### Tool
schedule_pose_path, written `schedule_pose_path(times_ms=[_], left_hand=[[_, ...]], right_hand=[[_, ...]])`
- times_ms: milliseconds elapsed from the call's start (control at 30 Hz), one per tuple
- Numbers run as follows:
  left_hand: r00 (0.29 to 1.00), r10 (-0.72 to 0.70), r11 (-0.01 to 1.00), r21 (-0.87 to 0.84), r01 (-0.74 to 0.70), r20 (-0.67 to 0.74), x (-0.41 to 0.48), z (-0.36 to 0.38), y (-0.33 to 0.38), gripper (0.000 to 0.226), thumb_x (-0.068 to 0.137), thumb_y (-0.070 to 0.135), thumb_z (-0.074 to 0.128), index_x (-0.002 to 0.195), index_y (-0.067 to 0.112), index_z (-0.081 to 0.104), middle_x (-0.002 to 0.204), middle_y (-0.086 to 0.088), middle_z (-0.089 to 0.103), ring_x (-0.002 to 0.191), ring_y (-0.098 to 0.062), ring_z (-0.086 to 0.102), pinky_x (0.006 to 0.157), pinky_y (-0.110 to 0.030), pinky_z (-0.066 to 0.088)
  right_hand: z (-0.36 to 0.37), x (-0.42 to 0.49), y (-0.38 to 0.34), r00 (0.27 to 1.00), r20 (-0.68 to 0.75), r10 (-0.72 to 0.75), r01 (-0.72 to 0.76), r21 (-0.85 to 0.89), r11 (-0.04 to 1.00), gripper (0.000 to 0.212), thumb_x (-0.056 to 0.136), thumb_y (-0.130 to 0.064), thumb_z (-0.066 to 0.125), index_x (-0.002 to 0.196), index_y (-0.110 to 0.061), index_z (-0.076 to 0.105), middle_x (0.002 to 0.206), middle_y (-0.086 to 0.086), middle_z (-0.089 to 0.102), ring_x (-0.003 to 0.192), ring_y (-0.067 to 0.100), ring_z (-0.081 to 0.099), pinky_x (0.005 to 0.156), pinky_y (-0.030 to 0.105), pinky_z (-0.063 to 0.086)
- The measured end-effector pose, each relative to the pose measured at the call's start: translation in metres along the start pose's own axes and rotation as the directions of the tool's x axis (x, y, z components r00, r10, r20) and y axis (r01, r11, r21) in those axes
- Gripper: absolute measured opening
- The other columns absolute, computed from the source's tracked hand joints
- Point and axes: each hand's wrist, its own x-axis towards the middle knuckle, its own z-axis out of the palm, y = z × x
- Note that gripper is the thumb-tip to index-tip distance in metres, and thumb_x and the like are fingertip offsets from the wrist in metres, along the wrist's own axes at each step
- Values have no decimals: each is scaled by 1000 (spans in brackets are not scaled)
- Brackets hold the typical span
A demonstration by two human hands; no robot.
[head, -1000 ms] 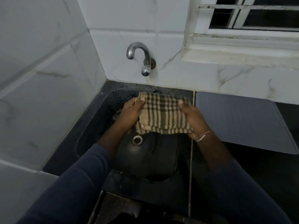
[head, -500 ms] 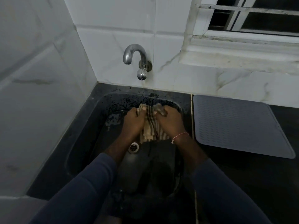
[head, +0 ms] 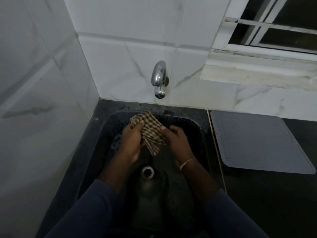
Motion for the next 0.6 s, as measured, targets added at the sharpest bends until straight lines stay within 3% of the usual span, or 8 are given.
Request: schedule_pose_path(times_ms=[67, 133, 267, 367, 433, 500, 567, 600], left_hand=[[1000, 0, 1000, -23, 0, -6, 9, -11, 1, 19, 96, 15, 54, 112, 9, 62, 101, -10, 70, 90, -22, 68, 65, -30, 57], [997, 47, 997, 67, -43, -62, 21, -27, -1, 20, 94, 18, 58, 109, 8, 66, 101, -11, 71, 92, -23, 68, 76, -36, 57], [985, 66, 945, 327, -10, -161, 55, -71, 1, 14, 86, 19, 67, 90, 7, 72, 91, -13, 73, 83, -25, 69, 77, -39, 56], [988, -3, 946, 321, 54, -156, 80, -91, 8, 15, 90, 17, 63, 79, 7, 67, 71, -12, 66, 63, -24, 60, 54, -30, 50], [987, -2, 962, 268, 46, -162, 100, -97, 17, 14, 92, 15, 59, 81, 8, 64, 72, -9, 63, 62, -19, 57, 47, -23, 48], [983, 29, 976, 218, 11, -180, 123, -97, 35, 11, 94, 15, 58, 85, 12, 64, 83, -8, 66, 69, -17, 60, 51, -23, 51], [979, 68, 984, 174, -35, -191, 152, -100, 53, 12, 95, 19, 58, 92, 11, 66, 91, -11, 68, 73, -19, 63, 56, -25, 53], [981, 58, 988, 151, -30, -186, 165, -104, 63, 17, 96, 22, 56, 98, 8, 65, 94, -12, 68, 73, -19, 64, 58, -27, 54]], right_hand=[[17, 10, 8, 931, 240, 274, -316, 155, 936, 32, 90, -35, 60, 117, -17, 64, 110, 8, 71, 91, 19, 68, 72, 30, 54], [32, 21, 23, 906, 282, 317, -373, 174, 911, 35, 91, -28, 59, 122, -12, 61, 110, 11, 71, 89, 23, 69, 71, 35, 57], [63, 45, 35, 928, 169, 331, -349, 89, 933, 18, 90, -22, 62, 106, -12, 63, 85, 8, 71, 60, 18, 64, 51, 26, 53], [85, 73, 31, 940, 138, 312, -323, 64, 944, 13, 91, -18, 62, 102, -12, 63, 82, 6, 69, 62, 15, 63, 46, 23, 51], [105, 96, 23, 952, 132, 277, -283, 28, 959, 19, 91, -15, 61, 109, -9, 61, 90, 9, 69, 68, 17, 65, 49, 25, 52], [128, 121, 9, 965, 137, 221, -223, -1, 975, 25, 91, -14, 62, 114, -7, 61, 99, 13, 70, 73, 19, 67, 52, 27, 55], [154, 148, -4, 978, 141, 154, -155, -5, 988, 36, 85, -22, 68, 117, -6, 60, 107, 13, 70, 83, 22, 69, 68, 35, 60], [165, 159, -12, 983, 132, 128, -123, -39, 992, 52, 79, -33, 72, 121, -6, 59, 116, 14, 67, 94, 25, 68, 81, 41, 59]])
